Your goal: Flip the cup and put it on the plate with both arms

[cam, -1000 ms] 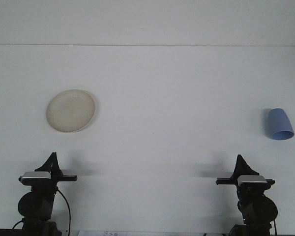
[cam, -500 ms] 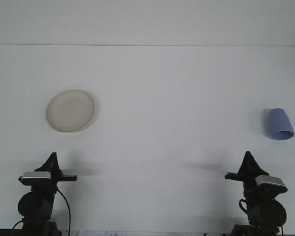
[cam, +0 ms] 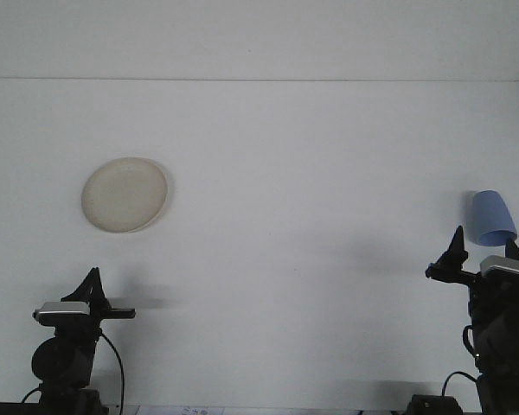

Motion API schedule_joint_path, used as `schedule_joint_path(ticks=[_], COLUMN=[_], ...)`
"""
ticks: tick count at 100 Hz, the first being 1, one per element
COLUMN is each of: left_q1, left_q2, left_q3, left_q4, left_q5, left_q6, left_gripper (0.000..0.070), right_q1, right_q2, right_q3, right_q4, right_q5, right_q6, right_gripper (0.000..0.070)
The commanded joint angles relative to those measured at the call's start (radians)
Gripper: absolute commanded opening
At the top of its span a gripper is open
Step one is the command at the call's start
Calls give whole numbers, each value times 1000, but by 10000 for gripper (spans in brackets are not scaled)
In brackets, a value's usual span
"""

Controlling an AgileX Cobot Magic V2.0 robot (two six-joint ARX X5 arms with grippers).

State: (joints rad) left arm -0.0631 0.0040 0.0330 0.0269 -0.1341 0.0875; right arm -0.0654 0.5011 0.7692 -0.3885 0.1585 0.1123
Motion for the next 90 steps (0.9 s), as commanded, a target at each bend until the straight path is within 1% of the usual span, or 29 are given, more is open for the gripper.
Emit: schedule_joint_path(ticks=[1,8,19,28,37,45,53,73,83,90], left_q1=[0,0,0,0,0,0,0,0,0,0], left_q2=[-1,-1,-1,-1,-1,-1,-1,-1,-1,-1], left_q3=[-19,-19,-19,-19,-19,-19,-19,-19,-19,-19], left_q4=[13,13,13,13,13,13,13,13,13,13], left_q5=[-3,-3,-3,-3,-3,-3,-3,-3,-3,-3], left_q6=[1,1,1,1,1,1,1,1,1,1], left_gripper=[14,14,14,14,14,14,14,14,14,14], right_q1=[-15,-48,-141,-237,-316,-368,-410,-541,-598,-629], right_q2=[18,45,104,172,248,322,396,571,638,680], right_q3=[3,2,0,0,-4,-5,-5,-5,-5,-5], right_q4=[1,-18,-24,-12,8,41,73,144,187,224], right_q5=[45,79,69,-10,-55,-88,-138,-263,-306,-337], right_q6=[-66,-97,-147,-177,-189,-238,-274,-275,-293,-304], right_gripper=[557,557,557,556,553,547,546,541,539,524])
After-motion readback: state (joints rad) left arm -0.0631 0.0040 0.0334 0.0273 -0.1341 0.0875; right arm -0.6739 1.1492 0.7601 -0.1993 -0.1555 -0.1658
